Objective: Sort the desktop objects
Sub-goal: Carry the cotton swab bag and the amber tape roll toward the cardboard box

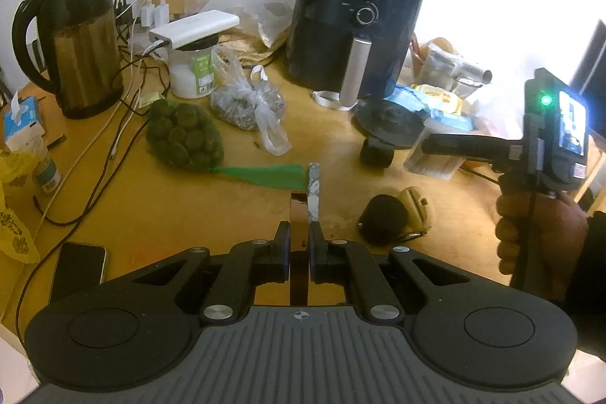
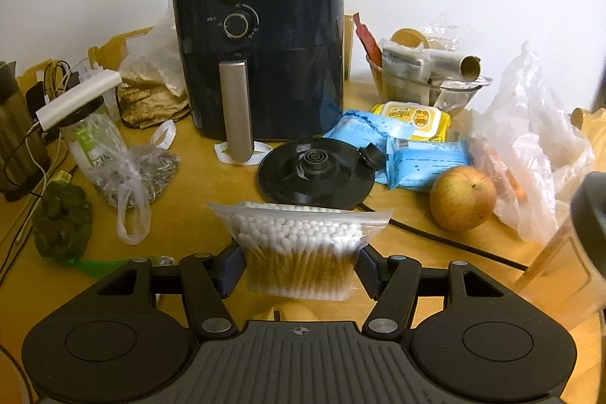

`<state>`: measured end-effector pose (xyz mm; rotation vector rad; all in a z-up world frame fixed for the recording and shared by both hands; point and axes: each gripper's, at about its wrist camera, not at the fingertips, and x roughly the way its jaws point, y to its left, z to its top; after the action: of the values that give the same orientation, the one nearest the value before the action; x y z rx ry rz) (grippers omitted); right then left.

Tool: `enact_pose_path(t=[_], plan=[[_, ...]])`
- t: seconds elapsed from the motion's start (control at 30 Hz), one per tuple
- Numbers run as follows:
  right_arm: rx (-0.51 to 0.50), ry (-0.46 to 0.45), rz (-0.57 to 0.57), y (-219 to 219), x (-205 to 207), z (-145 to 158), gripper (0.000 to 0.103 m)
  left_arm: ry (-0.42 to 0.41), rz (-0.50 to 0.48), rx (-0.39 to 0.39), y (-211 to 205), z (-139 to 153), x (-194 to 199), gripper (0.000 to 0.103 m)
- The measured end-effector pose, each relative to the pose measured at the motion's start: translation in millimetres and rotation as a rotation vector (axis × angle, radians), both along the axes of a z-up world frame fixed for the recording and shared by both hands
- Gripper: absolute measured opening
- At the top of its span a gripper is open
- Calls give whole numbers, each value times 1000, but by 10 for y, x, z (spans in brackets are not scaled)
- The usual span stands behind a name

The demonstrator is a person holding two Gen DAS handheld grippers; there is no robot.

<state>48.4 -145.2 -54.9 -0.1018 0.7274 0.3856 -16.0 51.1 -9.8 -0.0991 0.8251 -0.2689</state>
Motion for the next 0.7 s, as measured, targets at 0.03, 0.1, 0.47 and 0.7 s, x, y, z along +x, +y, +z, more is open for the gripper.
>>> enact_pose_path(t=[0.03,0.1,0.47,0.7], plan=[[1,-3,2,-17,-22,21,64,-3,-5,0,-5,7,-2,10],[3,-9,11,-51,-69,64,64,-9,-15,-1,-14,21,-5,10],[-5,-67,42,-266,-412,343,64,-37,-75,-9,-71,91,-28,10],[1,-81,58,-390,-633,509,64,-55,-115,-16,-96,145,-71,10]])
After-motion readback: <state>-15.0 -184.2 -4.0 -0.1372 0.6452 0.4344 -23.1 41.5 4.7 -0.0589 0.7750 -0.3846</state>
